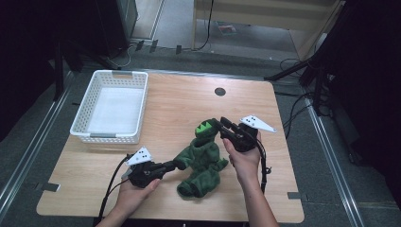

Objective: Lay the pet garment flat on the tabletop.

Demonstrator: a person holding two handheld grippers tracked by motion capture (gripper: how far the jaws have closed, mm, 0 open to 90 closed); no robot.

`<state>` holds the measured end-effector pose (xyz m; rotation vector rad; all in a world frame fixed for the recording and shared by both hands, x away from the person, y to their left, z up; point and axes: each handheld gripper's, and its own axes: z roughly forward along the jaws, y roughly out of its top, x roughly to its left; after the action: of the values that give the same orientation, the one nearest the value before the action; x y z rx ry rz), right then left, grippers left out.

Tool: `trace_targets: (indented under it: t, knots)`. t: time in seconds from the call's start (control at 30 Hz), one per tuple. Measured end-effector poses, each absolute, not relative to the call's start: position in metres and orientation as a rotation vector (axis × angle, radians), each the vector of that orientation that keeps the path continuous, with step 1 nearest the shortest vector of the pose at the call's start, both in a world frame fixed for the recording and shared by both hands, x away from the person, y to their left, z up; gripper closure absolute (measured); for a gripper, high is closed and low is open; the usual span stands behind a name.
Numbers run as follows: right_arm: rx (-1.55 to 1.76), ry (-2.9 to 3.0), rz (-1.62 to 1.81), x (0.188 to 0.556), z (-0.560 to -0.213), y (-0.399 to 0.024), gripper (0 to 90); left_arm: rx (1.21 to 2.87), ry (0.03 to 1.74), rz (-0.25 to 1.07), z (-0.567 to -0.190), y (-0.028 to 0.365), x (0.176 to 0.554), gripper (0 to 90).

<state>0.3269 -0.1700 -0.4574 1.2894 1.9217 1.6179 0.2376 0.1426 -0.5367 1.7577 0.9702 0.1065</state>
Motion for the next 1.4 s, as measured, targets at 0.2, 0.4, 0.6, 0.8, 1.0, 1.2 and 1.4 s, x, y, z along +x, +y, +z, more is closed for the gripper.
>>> trace_targets:
  t: [0.2, 0.4, 0.6, 0.8, 1.0, 1.2, 1.4]
  knots:
    - [1.275, 1.870, 1.635, 0.314, -0.447, -0.188, 47.0, 1.756, 0.986, 0.107, -0.538, 0.144, 0.239, 87.5]
    - [1.177, 2.057, 1.564, 0.287, -0.461, -0.184, 49.1, 1.742, 0.991, 0.103, -0.537, 0.146, 0.240, 87.5]
    - [1.321, 2.188, 1.552, 0.298, -0.494, -0.175, 43.1, 1.736, 0.997, 0.093, -0.537, 0.148, 0.242, 87.4]
    - [1.353, 2.257, 1.434, 0.305, -0.504, -0.151, 36.4, 1.729, 1.001, 0.097, -0.537, 0.149, 0.244, 87.4]
    - [1.381, 2.177, 1.428, 0.306, -0.505, -0.160, 82.5, 1.702, 1.014, 0.110, -0.535, 0.153, 0.246, 87.9]
    - [1.355, 2.084, 1.470, 0.308, -0.487, -0.183, 83.6, 1.686, 1.045, 0.200, -0.521, 0.154, 0.257, 88.0]
    - [1.385, 2.071, 1.465, 0.336, -0.471, -0.209, 83.2, 1.713, 1.125, 0.245, -0.497, 0.132, 0.295, 87.9]
